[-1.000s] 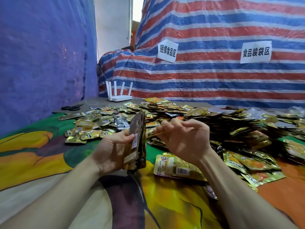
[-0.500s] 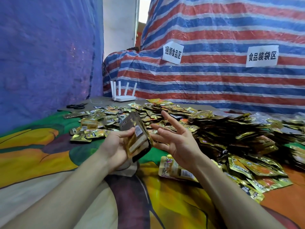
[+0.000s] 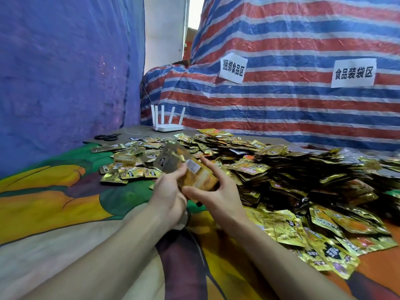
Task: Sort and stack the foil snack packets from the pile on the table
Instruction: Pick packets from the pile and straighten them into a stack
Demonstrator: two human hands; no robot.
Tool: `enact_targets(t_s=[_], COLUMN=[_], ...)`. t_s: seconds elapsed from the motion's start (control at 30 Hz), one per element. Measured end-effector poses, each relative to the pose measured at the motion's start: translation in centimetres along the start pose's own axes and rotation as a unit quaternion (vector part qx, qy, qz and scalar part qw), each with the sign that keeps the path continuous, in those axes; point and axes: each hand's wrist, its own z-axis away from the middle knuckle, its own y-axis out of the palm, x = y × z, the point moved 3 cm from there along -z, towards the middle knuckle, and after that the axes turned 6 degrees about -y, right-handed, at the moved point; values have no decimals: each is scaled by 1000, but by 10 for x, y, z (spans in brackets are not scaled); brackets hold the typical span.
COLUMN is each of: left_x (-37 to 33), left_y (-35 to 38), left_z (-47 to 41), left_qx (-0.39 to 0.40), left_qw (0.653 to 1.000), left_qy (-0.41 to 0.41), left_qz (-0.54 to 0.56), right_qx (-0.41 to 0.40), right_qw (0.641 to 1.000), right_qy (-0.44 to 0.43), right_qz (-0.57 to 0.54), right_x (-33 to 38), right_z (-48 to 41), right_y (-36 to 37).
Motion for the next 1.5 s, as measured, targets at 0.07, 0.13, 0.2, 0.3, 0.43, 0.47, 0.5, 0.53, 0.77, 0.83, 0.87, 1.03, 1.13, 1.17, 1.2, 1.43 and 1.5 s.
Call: enact_targets(t_s=[0.07,0.13,0.2,0.3,0.43,0.47,0.5,0.53,0.77,0.83,0.87,1.03,1.13,1.17,1.2,1.43,1.5], left_x=[6,10,11,9,9,9,9,8,1,0,-1,-4,-4,-4,-4,-4,-3], left_y=[4,6,5,2,4,5,4,4,-6,-8,-9,-14,-16,-16,-17,-17,-16], left_z=[1,1,2,3,4,4,4,3,0,-1,-2,-5,-6,-6,-5,-4,-4], left_qx=[11,20,26,32,61,68,73,75,46,37,32,10,-1,-3,-3,5,3], left_qw=[1000,1000,999,997,995,995,995,994,997,998,998,999,998,998,998,998,998], left_qy=[0,-12,-35,-66,-75,-73,-70,-67,-56,-48,-44,-37,-40,-42,-42,-41,-38], left_qz=[-9,-10,-18,-15,-17,-21,-26,-32,-38,-32,-31,-37,-40,-43,-44,-38,-41], right_qx=[-24,-50,-69,-59,-101,-119,-138,-158,-61,21,60,170,155,151,149,189,165], right_qw=[1000,999,997,996,994,991,988,984,947,919,903,847,859,864,871,878,881], right_qy=[-6,-17,-28,-30,-24,-29,-39,-53,-17,46,83,176,164,158,155,172,151], right_qz=[10,10,19,54,45,48,53,65,316,392,416,472,460,453,442,404,417], right_x=[-2,-5,-6,-7,-3,0,3,7,7,2,-1,-9,-9,-8,-7,-2,-2], right_z=[0,0,-1,-2,-6,-7,-9,-11,-17,-17,-16,-12,-12,-12,-13,-12,-13], right_y=[-4,-6,-7,-4,-13,-18,-25,-32,-84,-88,-89,-83,-85,-86,-87,-92,-92])
